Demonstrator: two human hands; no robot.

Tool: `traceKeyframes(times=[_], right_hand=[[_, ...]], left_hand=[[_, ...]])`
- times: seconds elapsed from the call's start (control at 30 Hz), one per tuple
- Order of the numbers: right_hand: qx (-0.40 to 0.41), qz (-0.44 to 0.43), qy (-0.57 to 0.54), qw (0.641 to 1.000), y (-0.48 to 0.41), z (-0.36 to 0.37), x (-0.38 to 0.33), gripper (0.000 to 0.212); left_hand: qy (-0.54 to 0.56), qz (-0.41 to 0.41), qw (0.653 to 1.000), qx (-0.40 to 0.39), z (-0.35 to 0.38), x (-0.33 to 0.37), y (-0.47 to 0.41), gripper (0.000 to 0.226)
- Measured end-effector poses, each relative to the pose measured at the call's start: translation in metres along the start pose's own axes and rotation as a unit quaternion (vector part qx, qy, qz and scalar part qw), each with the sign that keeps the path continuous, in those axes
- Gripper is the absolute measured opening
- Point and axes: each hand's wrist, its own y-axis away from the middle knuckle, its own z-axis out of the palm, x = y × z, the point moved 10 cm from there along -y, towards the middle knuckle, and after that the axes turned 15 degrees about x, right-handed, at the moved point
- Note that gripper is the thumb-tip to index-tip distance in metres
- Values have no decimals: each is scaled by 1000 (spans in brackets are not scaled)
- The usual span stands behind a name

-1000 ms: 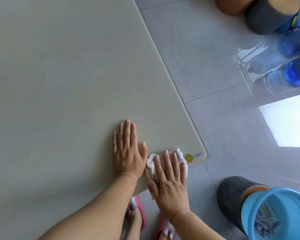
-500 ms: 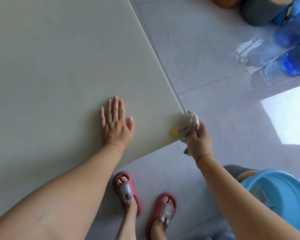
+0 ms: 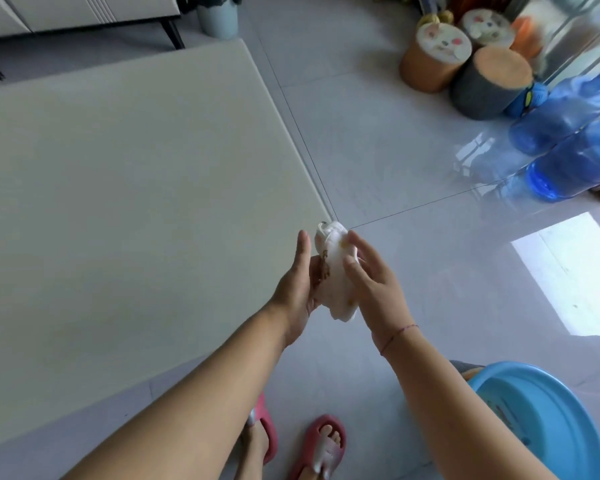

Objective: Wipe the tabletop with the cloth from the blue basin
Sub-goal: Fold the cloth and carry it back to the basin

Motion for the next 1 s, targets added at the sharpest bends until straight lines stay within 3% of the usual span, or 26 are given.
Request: traceKeyframes(times=[0.13,0.23,0.37,0.47,0.53,0.6,0.67,0.8,1.0], right_hand=[[12,-57,16,998,6,-20,-31,45],[13,-112,38,993,15,-32,-59,47],[48,-136,21,989,26,-58,-94,46],[71,-85,-34,993,29,-79,-117,43],[65,-7,-86,994,32,-84,-125,37],[17,95,-132,987,41,-76,-130,28],[-59,155,-140,976,59,-62,-145,34],[-131,129,-188,965,86,-58,-201,43],[-71,21,-238,968,116,-129,-266,33]], left_hand=[[-43,55,998,0,2,34,22,59],[-65,59,996,-32,12,45,41,39],[-41,65,997,-13,21,74,69,16],[-3,78,997,-15,30,109,98,17],[20,93,995,-25,37,135,121,22],[37,115,992,-33,44,162,148,32],[52,136,988,-46,54,187,174,40],[42,168,981,-84,78,221,224,40],[-49,223,969,-92,115,245,274,38]])
